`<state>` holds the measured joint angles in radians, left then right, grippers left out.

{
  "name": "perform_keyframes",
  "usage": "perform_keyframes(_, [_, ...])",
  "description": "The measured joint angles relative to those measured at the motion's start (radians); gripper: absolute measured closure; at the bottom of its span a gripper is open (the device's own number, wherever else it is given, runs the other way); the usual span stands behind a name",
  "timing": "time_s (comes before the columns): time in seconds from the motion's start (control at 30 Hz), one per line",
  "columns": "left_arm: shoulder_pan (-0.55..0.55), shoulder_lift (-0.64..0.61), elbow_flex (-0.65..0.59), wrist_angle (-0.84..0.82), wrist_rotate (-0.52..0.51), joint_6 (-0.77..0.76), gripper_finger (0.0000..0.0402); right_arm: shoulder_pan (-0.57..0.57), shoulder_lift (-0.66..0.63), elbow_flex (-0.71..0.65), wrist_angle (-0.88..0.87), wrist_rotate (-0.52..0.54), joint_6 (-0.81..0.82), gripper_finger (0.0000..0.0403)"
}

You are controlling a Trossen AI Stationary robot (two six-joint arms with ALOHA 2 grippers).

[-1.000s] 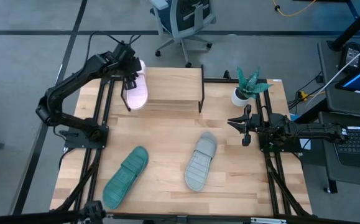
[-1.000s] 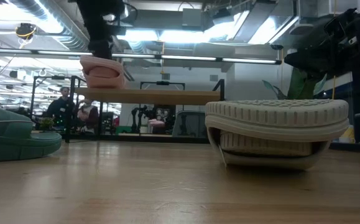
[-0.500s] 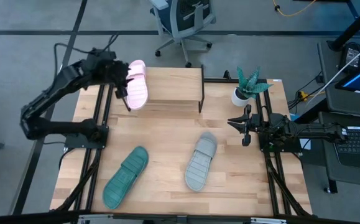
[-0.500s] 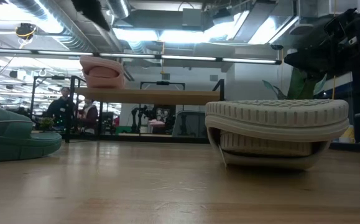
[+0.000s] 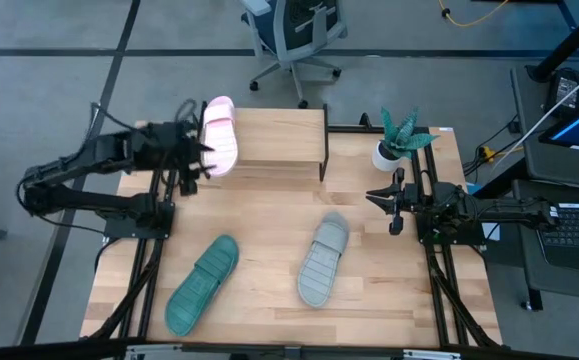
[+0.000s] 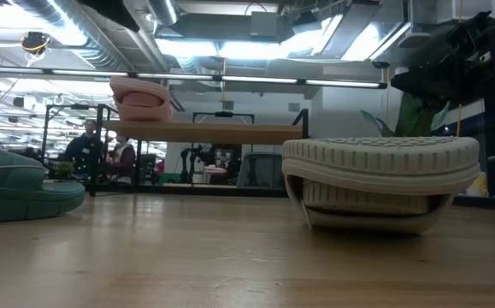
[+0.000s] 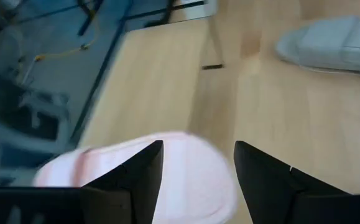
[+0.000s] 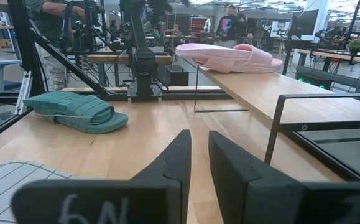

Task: Pick and place slides into the shelf
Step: Put the gray pair of slides on the shelf

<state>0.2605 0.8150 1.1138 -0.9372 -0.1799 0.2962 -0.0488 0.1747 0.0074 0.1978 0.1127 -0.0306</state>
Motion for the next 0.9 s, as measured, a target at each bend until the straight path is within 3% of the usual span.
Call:
perform_keyframes(0.27, [-0.199,-0.012,-0.197,0.179,-0.104,-0.1,0.0211,0.0,0.0,0.0,0.007,0.0,0.001,0.0344])
perform_keyframes(0.57, [-0.435,-0.01,-0.417,0.521,-0.279,-0.271,0.0211,0.0,0.0,0.0,0.008,-0.002,0.0,0.0344])
perform_keyframes(0.73, [-0.514,-0.002,-0.55,0.762,-0.303,-0.295,0.0211,0.0,0.0,0.0,0.04,-0.081,-0.006,0.0344])
perform_keyframes(0.9, [-0.537,0.002,-0.67,0.931,-0.353,-0.349,0.0211,0.0,0.002,0.0,0.048,-0.094,-0.002,0.0344])
